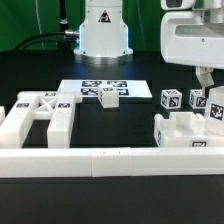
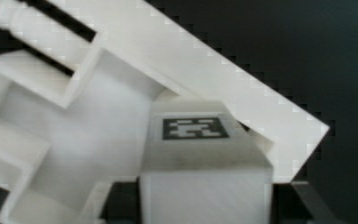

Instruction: Assemble chair

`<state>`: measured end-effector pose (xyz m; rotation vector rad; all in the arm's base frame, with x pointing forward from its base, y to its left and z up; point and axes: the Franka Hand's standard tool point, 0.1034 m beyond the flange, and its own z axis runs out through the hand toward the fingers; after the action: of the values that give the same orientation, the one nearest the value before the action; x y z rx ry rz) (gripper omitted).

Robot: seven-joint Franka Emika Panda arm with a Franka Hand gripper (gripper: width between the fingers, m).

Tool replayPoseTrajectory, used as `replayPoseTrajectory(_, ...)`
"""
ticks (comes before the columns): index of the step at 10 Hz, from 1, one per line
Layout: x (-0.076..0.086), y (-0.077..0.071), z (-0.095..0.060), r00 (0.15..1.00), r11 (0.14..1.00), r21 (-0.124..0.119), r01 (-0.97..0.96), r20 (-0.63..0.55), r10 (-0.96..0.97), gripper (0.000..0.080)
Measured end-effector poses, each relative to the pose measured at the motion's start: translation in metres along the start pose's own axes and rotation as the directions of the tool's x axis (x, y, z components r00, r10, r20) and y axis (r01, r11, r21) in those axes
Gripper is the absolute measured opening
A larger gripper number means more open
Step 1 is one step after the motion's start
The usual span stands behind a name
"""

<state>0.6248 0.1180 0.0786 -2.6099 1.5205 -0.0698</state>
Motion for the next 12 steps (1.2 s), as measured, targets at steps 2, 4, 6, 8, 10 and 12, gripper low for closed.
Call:
replayPoseTrajectory(2, 0.0004, 0.0002, 0.0002, 0.995, 0.995, 0.002, -0.098, 0.004, 0.098, 0.0285)
replayPoseTrajectory(4, 0.0000, 0.0004, 0.0007, 0.995, 0.995, 0.002, -0.098, 0.008, 0.098, 0.0305)
replayPoseTrajectory(6, -0.0013, 0.0001, 0.0007, 0.998, 0.998, -0.002, -0.055, 0.012, 0.055, 0.0611)
replayPoseTrajectory(8, -0.0007, -0.0014, -0.0003, 0.989, 0.989, 0.003, 0.147, 0.010, -0.147, 0.0642)
replayPoseTrajectory(10, 0.0004, -0.0036, -0.0019, 0.952, 0.952, 0.009, 0.306, 0.006, -0.306, 0.0649)
replayPoseTrajectory(12, 0.0006, -0.0034, -0.0015, 0.900, 0.900, 0.009, 0.435, 0.005, -0.435, 0.0649)
